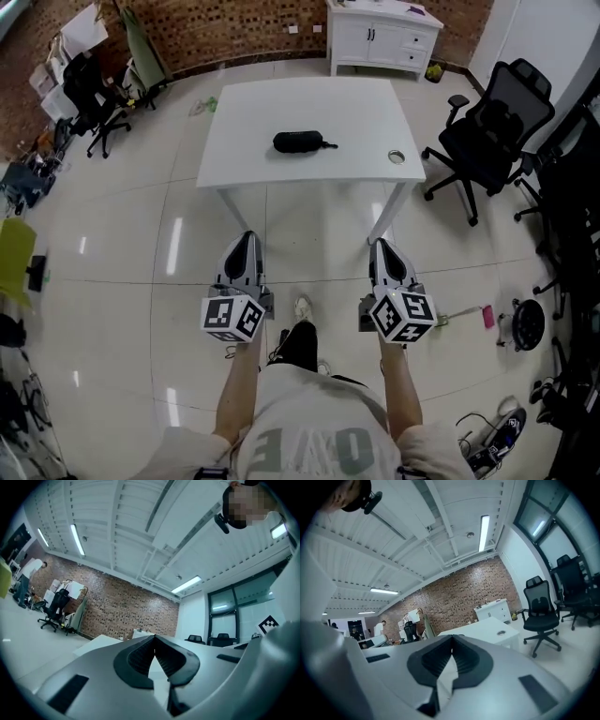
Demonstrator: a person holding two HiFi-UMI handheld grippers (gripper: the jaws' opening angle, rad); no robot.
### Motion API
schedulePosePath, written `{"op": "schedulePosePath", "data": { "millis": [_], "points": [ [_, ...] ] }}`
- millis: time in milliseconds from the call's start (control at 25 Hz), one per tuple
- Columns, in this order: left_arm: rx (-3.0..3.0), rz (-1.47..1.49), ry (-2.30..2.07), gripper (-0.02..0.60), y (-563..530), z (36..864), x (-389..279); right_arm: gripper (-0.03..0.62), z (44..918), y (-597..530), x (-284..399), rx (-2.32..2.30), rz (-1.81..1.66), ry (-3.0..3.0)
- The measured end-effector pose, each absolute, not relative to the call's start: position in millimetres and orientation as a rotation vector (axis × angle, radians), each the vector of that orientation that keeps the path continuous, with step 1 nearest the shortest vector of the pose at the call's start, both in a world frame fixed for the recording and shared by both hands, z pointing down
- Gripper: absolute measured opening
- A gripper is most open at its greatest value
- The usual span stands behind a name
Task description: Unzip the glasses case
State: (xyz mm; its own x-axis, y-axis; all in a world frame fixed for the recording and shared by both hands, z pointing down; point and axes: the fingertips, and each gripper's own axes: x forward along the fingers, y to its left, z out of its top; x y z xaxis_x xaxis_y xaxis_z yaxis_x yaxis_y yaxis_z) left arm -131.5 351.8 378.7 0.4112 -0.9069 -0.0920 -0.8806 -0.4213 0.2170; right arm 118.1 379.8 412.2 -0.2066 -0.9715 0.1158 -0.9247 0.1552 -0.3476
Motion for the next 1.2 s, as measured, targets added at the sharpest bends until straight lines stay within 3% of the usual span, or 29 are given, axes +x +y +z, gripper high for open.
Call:
{"op": "schedulePosePath", "data": {
  "millis": [440,1200],
  "points": [
    [2.552,-0.265,-1.644,0.005,468,365,-129,0.000,403,507,92,-1.827,-0.535,2.326],
    [2.564,-0.302,-1.650,0.005,552,355,-155,0.000,384,583,32,-1.767,-0.447,2.442]
  ]
}}
